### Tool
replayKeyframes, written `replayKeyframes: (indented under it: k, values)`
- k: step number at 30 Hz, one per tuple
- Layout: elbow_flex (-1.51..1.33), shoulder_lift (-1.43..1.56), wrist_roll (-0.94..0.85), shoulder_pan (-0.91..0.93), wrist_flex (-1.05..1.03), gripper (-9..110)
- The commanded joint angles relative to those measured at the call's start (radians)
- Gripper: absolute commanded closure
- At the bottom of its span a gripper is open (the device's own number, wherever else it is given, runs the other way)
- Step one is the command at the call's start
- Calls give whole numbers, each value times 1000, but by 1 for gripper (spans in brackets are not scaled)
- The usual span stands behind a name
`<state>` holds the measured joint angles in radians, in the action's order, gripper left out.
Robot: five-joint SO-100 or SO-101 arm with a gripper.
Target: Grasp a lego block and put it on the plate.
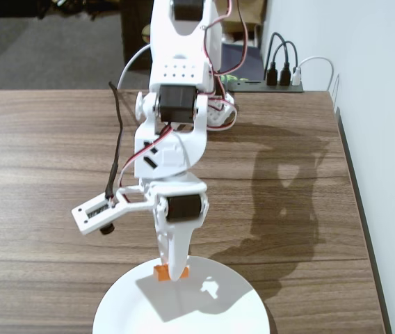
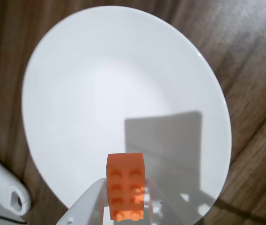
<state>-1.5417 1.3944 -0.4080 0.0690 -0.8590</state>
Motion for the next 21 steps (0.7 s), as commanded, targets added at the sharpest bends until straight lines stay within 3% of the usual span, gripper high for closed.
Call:
replayKeyframes:
  k: [1,21]
  values:
    - [89,-34,29,-8,-34,98]
    - [224,-204,120,-6,-75,96]
